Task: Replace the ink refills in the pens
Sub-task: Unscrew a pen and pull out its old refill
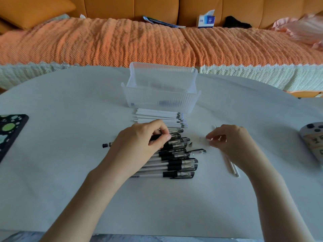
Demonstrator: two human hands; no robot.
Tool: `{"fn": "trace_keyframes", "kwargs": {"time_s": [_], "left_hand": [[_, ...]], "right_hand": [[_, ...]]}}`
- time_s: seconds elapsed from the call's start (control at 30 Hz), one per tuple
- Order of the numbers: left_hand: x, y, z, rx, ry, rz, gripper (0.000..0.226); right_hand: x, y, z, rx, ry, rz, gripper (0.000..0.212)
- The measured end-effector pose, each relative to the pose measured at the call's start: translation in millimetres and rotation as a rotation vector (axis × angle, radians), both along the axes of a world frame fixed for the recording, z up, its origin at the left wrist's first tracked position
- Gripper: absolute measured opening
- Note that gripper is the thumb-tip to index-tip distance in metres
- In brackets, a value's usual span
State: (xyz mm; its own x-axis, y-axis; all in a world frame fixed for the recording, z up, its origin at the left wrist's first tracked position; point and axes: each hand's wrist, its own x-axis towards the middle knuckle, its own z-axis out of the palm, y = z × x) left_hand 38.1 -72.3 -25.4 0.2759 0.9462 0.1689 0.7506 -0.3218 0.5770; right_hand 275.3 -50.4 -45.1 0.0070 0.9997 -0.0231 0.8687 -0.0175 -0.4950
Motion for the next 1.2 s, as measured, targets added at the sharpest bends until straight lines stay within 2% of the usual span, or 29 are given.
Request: {"fn": "trace_keyframes", "kwargs": {"time_s": [0.43, 0.57, 0.67, 0.77, 1.03, 1.1, 1.2], "left_hand": [[-1.5, 1.1, -2.1, -0.004, -0.009, -0.002, 0.01], [-2.0, 2.0, -2.7, -0.019, -0.036, -0.003, 0.01], [-2.5, 2.6, -3.7, -0.044, -0.074, -0.011, 0.01], [-3.0, 3.0, -5.3, -0.09, -0.095, -0.02, 0.013], [-2.9, 2.6, -5.2, -0.117, -0.106, -0.036, 0.009], [-2.9, 2.6, -5.5, -0.116, -0.111, -0.043, 0.01], [-3.1, 3.2, -5.7, -0.105, -0.124, -0.049, 0.012]], "right_hand": [[0.0, -0.3, 2.7, 0.018, 0.024, -0.036, 0.016], [-3.6, -4.2, 9.2, 0.127, 0.133, -0.008, 0.017], [-16.8, -8.3, 14.7, 0.132, 0.226, 0.106, 0.011], [-27.5, -9.4, 9.9, 0.063, 0.199, 0.167, 0.006], [-32.1, -7.7, -0.5, 0.043, 0.1, 0.165, 0.017], [-32.5, -8.8, 2.7, 0.068, 0.178, 0.147, 0.014], [-31.9, -10.3, 13.8, 0.098, 0.493, 0.106, 0.009]]}}
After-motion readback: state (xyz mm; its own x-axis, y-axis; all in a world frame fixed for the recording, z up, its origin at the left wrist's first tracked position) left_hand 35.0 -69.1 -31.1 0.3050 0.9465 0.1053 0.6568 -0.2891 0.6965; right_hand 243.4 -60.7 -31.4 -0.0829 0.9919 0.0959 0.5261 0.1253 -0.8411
